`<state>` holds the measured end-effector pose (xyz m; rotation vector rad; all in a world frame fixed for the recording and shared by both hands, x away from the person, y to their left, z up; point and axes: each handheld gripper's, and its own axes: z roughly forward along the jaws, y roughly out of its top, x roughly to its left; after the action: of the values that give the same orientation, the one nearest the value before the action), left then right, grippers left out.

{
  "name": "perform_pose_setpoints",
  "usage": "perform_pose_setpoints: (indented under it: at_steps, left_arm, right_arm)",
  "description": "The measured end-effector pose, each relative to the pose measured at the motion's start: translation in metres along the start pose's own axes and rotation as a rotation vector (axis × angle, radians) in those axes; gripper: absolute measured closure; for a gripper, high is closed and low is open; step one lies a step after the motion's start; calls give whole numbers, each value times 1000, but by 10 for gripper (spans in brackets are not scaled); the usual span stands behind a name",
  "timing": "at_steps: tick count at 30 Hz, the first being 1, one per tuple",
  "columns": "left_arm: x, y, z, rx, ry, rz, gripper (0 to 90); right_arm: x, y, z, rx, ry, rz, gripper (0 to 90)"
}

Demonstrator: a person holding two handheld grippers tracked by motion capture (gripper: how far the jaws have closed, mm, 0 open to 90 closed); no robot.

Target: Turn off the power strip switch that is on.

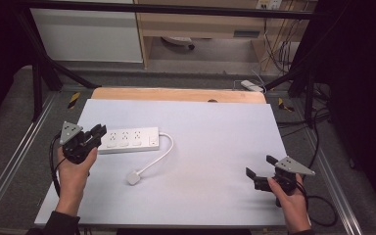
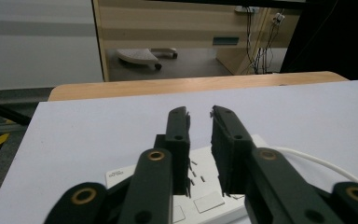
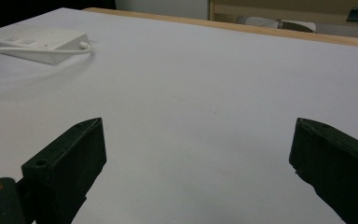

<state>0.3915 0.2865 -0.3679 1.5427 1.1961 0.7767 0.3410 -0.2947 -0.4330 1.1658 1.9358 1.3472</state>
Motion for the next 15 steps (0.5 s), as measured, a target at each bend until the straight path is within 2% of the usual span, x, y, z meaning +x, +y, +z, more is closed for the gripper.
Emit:
perform_pose_setpoints:
  at_steps: [7, 15]
  left_arm:
    - [1, -5, 5, 5, -16, 1, 852]
    - [2, -11, 11, 33, -34, 17, 900]
  right_arm:
    - [0, 0, 0, 4, 3, -3, 43]
    - [0, 0, 1, 8, 2, -1, 40]
